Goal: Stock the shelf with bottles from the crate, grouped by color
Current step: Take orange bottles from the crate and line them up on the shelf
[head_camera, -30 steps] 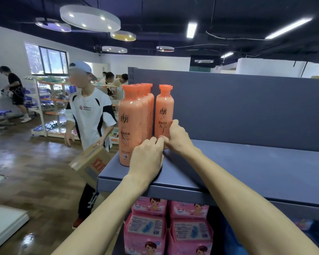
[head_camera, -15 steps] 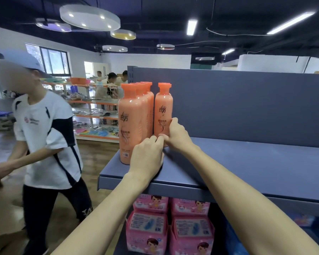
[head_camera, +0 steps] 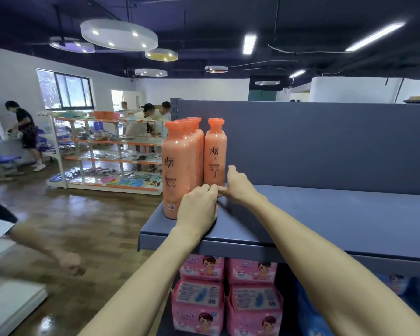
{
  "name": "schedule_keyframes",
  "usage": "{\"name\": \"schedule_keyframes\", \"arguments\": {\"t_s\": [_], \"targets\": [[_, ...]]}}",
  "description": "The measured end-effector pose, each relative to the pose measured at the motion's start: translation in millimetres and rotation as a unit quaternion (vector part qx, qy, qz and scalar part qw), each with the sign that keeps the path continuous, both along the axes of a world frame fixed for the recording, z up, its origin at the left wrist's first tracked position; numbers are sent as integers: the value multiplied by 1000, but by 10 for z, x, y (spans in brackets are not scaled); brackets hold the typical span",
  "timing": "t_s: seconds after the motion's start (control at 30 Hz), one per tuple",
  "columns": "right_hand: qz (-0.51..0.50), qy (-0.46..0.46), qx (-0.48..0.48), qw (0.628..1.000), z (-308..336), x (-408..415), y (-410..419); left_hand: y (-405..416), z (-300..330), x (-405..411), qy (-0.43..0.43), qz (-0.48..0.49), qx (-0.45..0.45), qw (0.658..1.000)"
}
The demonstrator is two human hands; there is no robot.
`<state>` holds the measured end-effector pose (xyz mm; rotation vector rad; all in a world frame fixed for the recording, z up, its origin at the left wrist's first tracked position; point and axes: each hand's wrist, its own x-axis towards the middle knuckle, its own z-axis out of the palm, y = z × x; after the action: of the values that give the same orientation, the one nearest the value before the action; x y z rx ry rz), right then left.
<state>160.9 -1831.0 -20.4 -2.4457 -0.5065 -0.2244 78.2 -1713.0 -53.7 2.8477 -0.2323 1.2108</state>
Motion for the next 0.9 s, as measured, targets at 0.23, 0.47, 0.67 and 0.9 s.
{"name": "schedule_keyframes", "arguments": {"t_s": [0.23,0.47,0.67,0.9], "targets": [[-27,-58,-72,995,122,-413,-372,-43,26,-6,5,10,36,999],[-60,-95,-137,984,246,-886,-677,-111,97,-201,11,44,157,987],[-69,-120,-145,980,266,-1165,-1000,-373,164,-484,-28,0,139,990],[-64,-144,-138,978,121,-1391,-1214,-611,103,-760,-58,-60,139,987]]}}
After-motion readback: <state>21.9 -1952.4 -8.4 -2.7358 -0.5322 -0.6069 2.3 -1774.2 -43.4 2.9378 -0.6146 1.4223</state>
